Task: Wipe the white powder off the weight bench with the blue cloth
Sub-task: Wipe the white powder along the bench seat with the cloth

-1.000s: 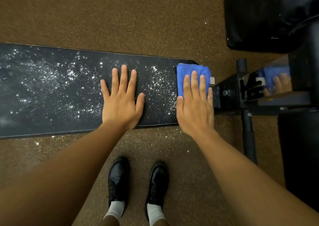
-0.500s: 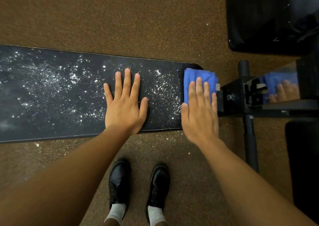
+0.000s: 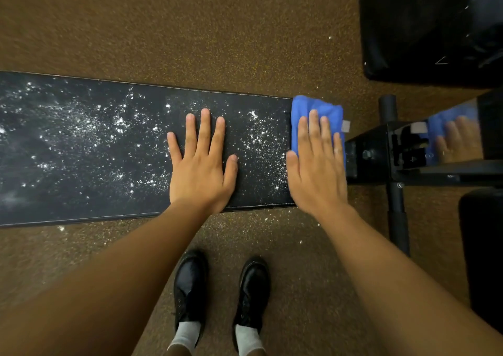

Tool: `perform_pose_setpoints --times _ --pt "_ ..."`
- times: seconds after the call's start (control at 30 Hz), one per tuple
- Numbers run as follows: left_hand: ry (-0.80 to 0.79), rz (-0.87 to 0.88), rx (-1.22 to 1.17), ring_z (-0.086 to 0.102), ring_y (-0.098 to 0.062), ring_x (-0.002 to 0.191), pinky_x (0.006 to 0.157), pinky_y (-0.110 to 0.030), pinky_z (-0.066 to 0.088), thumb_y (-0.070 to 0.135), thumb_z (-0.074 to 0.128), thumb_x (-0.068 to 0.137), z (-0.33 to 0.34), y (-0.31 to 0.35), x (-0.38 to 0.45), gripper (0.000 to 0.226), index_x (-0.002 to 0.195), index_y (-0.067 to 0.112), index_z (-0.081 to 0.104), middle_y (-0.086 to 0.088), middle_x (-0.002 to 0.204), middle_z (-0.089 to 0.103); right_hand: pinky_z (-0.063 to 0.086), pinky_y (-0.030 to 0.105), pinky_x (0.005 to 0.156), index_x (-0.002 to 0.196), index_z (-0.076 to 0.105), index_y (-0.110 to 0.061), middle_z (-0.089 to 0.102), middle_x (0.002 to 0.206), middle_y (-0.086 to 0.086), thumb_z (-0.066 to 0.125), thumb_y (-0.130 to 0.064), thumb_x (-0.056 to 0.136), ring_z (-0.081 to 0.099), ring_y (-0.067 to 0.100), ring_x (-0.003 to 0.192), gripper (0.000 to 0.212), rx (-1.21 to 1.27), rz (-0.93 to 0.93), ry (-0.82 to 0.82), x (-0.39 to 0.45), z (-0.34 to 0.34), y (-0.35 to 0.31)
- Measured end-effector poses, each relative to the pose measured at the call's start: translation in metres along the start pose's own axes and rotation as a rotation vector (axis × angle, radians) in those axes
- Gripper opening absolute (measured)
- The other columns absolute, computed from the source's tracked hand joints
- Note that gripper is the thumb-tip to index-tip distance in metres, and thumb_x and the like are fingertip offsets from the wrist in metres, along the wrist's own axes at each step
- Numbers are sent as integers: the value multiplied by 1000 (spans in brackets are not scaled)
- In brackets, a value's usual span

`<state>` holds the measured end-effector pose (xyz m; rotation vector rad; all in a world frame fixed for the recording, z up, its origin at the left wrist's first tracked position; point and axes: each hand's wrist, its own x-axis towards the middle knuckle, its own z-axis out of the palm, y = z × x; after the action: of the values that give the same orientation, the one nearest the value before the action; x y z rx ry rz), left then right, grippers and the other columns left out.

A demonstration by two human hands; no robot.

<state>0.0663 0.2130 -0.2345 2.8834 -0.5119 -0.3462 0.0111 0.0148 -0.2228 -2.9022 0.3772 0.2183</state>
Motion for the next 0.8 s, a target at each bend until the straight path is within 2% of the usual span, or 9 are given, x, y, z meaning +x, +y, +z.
perform_pose_setpoints --times 0.1,0.27,0.43,0.6,0.7,0.8 --pt "4 4 -3 -20 -24 150 119 -55 -10 50 16 101 0 0 0 67 158 21 -4 -4 165 -13 1 44 121 154 4 -11 -4 162 6 15 -39 95 -7 20 149 66 17 25 -26 -16 -1 18" --pt "2 -3 2 -21 -23 149 119 -55 -10 51 15 101 -1 0 0 67 158 21 -5 -4 165 -14 5 46 120 154 5 -12 -3 163 8 26 -32 97 -4 26 149 64 79 150 12 26 -6 20" --pt "5 -6 3 -21 -23 150 119 -55 -10 51 15 101 0 1 0 67 158 21 -5 -5 165 -13 1 47 120 154 4 -9 -2 162 11 24 -36 99 -5 27 149 65 -34 110 19 41 -2 -1" --pt "-1 -4 2 -21 -23 149 119 -56 -9 51 15 100 0 1 0 67 158 21 -5 -4 165 -14 -3 45 120 154 0 -12 -7 162 7 14 -39 96 -11 21 148 65 -22 -16 -38 -11 2 -6" --pt "-3 -2 -4 -21 -23 149 119 -56 -9 51 15 100 -1 0 0 67 158 21 -5 -4 165 -14 0 45 121 154 2 -12 -6 162 5 15 -38 95 -11 19 148 66 -1 22 -37 -23 2 8" --pt "1 -1 -3 -21 -23 149 119 -56 -10 51 15 100 0 0 0 67 158 21 -5 -4 165 -14 3 47 120 154 6 -11 -3 163 7 21 -35 94 -6 23 149 67 3 110 2 3 -2 14"
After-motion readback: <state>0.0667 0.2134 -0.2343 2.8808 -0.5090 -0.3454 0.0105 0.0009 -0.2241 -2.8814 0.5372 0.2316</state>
